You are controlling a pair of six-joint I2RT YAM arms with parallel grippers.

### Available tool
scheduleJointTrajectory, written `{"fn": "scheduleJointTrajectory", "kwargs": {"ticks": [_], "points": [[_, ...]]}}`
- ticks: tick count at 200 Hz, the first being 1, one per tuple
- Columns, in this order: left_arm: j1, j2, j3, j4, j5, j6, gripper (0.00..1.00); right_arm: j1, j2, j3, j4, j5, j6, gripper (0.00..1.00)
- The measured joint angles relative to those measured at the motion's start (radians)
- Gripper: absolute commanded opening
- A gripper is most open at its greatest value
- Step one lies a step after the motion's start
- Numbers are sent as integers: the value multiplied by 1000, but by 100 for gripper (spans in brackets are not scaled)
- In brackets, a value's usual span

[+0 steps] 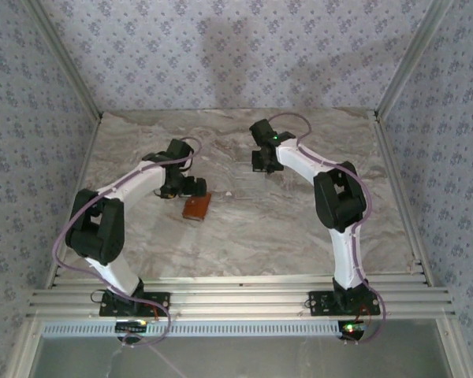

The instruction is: Take the credit cards out of the card holder

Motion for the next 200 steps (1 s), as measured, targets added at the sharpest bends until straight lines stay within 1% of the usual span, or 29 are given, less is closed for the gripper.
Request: {"fn": "scheduleJointTrajectory", "kwargs": {"ticks": [16,38,48,75,103,131,152,166,177,189,200], "points": [[0,9,3,-4,0,0,95,0,0,0,0,0,3,21],[0,26,11,-13,1,4,94,-3,0,0,0,0,8,40],[-2,36,18,-21,0,10,94,-5,-1,-1,2,-1,11,46],[-27,70,52,-43,0,24,94,-17,-21,-15,12,-26,11,56],[-55,118,89,-63,0,40,94,-35,-84,-42,25,-53,11,61],[-79,169,108,-87,-27,46,92,-43,-161,-68,40,-74,11,63],[-90,198,108,-106,-35,50,85,-43,-215,-93,51,-84,10,63],[-95,208,108,-109,-35,51,75,-43,-251,-118,58,-90,11,64],[-100,206,108,-110,-37,47,70,-43,-280,-142,59,-95,11,64],[-108,203,106,-109,-42,39,67,-43,-311,-167,61,-103,11,64],[-114,193,95,-103,-45,33,67,-43,-344,-199,75,-114,11,64]]}}
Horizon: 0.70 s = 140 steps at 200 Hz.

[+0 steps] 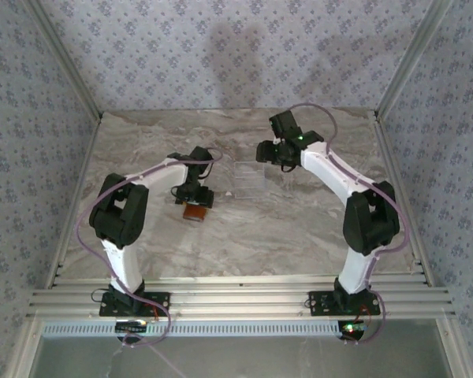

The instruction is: Take the credit cards out of the card holder

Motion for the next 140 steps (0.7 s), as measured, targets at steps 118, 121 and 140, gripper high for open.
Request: {"fn": "scheduleJointTrajectory", "kwargs": {"ticks": [118,121,140], "points": [[-353,-25,-25,-29,-1,-390,68,-18,-147,-232,18,-117,11,64],[-360,-18,-16,-31,-1,-400,68,-20,-147,-232,18,-121,11,64],[-397,26,45,-49,-1,-455,69,-41,-147,-232,16,-151,3,64]]}}
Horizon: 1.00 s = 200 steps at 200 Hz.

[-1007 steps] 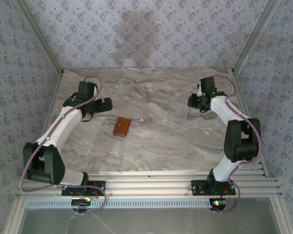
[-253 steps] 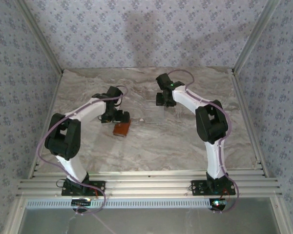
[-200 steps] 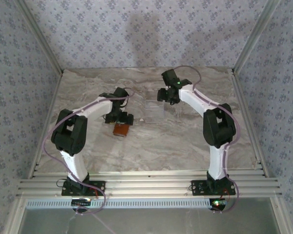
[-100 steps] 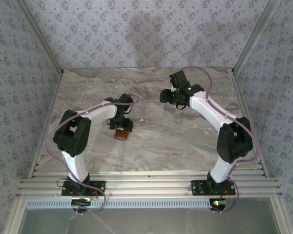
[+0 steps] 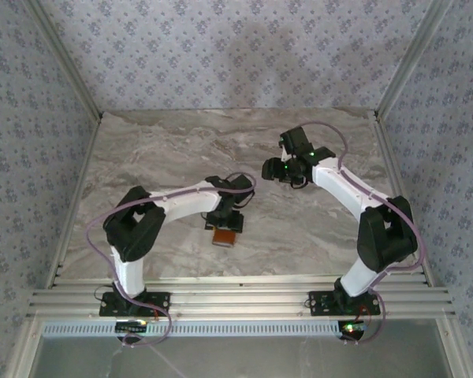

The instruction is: Take the credit cards out of the card holder

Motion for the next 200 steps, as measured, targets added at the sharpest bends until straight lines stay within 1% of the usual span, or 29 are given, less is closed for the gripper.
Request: {"fn": "scheduleJointTrajectory", "kwargs": {"ticks": [15,28,48,86,116,135,167,200], "points": [[-18,27,36,-5,0,-38,72,-15,0,-2,-1,-14,-7,64],[-27,39,52,-8,0,-66,78,-27,-1,-12,0,-28,-11,64],[-32,40,61,-13,0,-90,82,-43,-12,-42,0,-55,-11,64],[-26,33,79,-31,-1,-94,83,-50,-79,-126,20,-116,8,64],[3,-28,60,-27,1,-78,80,-29,-117,-204,55,-163,58,63],[37,-98,10,-7,12,-51,75,-3,-118,-253,89,-191,95,61],[95,-190,-87,46,68,-18,69,48,-114,-343,193,-262,173,59],[101,-204,-142,105,136,14,64,106,-43,-382,316,-322,237,54]]}}
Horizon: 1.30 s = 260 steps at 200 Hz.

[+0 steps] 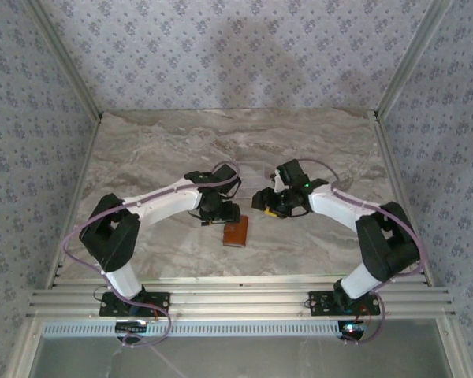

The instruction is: Take the credit cards out of the card holder

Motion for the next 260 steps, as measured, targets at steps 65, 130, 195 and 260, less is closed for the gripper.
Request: {"fn": "scheduleJointTrajectory", "kwargs": {"ticks": [65,130,195,260], "points": [[10,-2,-100,95,81,16,56,44,154,-29,164,-78,83,48],[11,-2,-102,153,121,18,51,60,174,-29,212,-98,110,42],[12,20,-101,150,123,27,49,81,178,-29,229,-114,123,25],[-8,58,-52,79,50,62,46,81,178,-28,220,-121,117,5]]}}
